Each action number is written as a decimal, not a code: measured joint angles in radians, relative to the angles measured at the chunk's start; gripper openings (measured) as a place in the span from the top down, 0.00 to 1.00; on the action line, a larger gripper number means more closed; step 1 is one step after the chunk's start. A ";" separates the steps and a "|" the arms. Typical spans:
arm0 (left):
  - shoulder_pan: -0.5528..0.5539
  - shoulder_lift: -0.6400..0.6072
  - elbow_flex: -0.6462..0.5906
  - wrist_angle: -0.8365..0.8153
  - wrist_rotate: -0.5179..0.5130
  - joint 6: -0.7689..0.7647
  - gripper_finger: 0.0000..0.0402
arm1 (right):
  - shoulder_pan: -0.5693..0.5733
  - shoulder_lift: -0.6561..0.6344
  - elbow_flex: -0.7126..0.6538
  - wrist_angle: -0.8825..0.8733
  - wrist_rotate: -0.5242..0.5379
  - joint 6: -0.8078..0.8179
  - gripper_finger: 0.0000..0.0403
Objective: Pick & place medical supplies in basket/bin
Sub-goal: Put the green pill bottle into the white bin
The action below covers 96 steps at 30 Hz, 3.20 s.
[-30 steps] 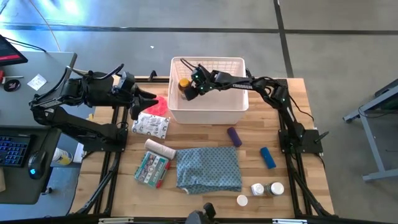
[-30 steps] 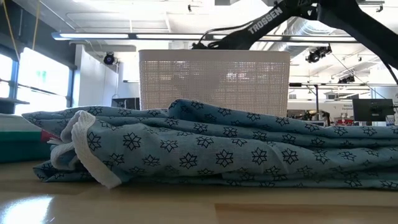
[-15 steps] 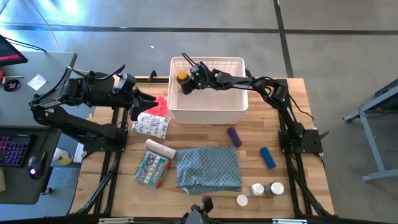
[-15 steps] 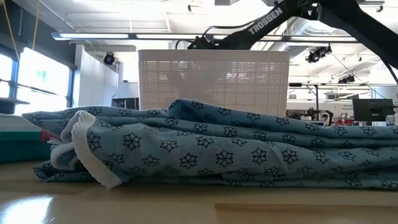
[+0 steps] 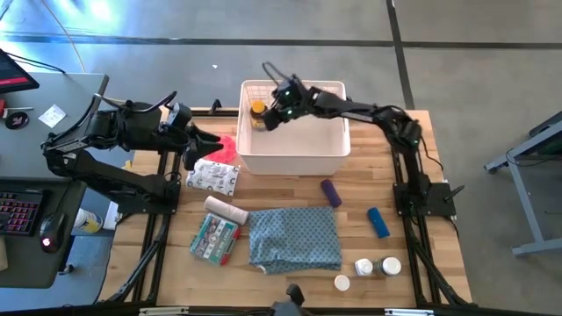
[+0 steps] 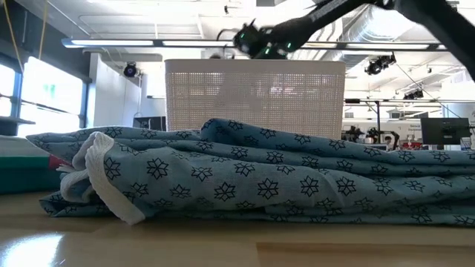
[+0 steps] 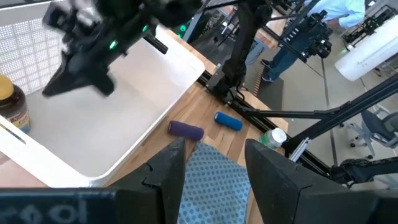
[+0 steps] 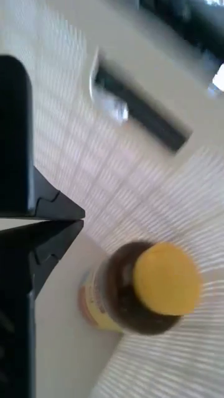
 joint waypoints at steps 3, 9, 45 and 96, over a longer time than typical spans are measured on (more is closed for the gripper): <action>0.000 0.000 0.000 0.015 -0.001 0.009 0.50 | -0.004 -0.082 0.000 -0.026 -0.047 -0.041 0.99; 0.000 0.002 0.000 0.070 -0.013 0.069 0.50 | 0.014 -0.240 0.001 -0.053 -0.160 -0.083 1.00; 0.000 0.003 0.000 -0.184 0.026 0.181 0.50 | 0.566 -0.537 -0.001 -1.009 0.197 0.456 0.89; -0.053 0.221 0.000 0.394 0.049 -0.050 0.50 | 1.505 -0.520 -0.065 -1.234 0.409 0.722 0.58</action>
